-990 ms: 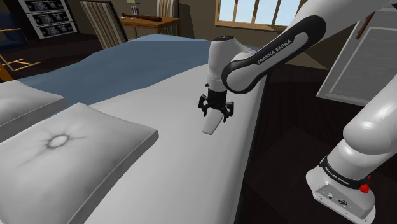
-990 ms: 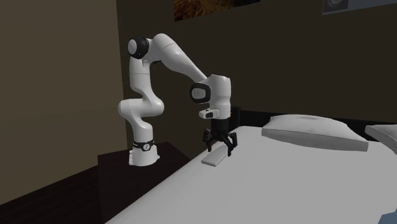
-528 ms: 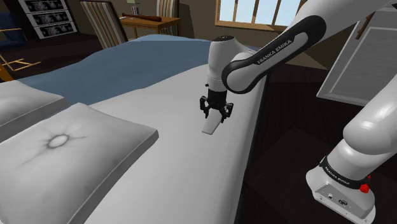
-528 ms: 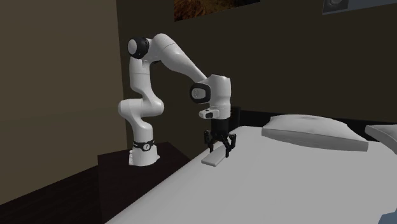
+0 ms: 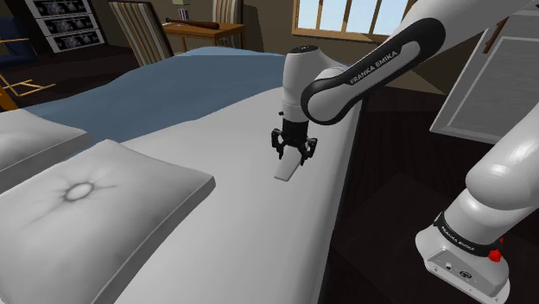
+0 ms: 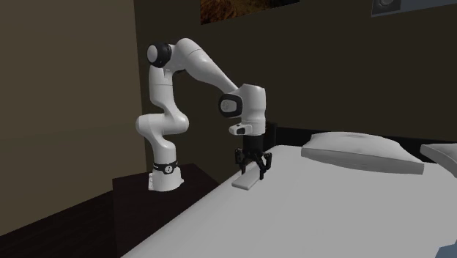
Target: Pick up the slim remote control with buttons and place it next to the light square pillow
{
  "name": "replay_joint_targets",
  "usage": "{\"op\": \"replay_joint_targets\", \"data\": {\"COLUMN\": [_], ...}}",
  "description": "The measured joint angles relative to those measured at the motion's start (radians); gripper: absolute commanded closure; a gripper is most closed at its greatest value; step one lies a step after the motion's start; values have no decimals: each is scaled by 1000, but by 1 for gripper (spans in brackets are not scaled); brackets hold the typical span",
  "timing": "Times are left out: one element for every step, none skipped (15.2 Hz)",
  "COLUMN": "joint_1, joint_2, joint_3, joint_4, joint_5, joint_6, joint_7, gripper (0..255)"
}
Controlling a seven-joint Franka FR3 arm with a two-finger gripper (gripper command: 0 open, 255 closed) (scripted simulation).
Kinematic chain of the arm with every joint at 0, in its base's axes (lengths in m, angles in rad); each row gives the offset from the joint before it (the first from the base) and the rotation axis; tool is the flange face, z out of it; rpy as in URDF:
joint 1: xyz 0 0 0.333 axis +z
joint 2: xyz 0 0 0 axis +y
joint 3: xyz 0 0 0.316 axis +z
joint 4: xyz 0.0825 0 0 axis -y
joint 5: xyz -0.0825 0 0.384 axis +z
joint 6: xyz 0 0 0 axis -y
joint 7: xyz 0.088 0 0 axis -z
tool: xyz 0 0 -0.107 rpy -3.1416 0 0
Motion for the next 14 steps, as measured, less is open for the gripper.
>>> {"op": "replay_joint_targets", "data": {"joint_1": [0, 0, 0, 0, 0, 1, 2, 3, 2, 2, 3, 3, 3, 5], "joint_2": [-11, -24, -33, -42, -51, -58, -70, -83, -88, -99, -109, -119, -123, -130], "joint_3": [0, 0, -1, -2, -3, -4, -4, -6, -8, -10, -13, -15, -16, -17], "joint_4": [3, 9, 14, 19, 26, 35, 37, 42, 52, 58, 64, 69, 79, 86], "joint_5": [10, 21, 29, 37, 43, 49, 59, 69, 72, 80, 87, 94, 96, 100], "joint_6": [-12, -27, -39, -51, -65, -79, -91, -107, -121, -135, -150, -163, -176, -188], "joint_7": [-7, -15, -22, -27, -32, -36, -41, -49, -53, -59, -65, -71, -72, -73], "gripper": [255, 255, 255, 255, 255, 255, 255, 255, 255, 255, 255, 255, 255, 255]}}
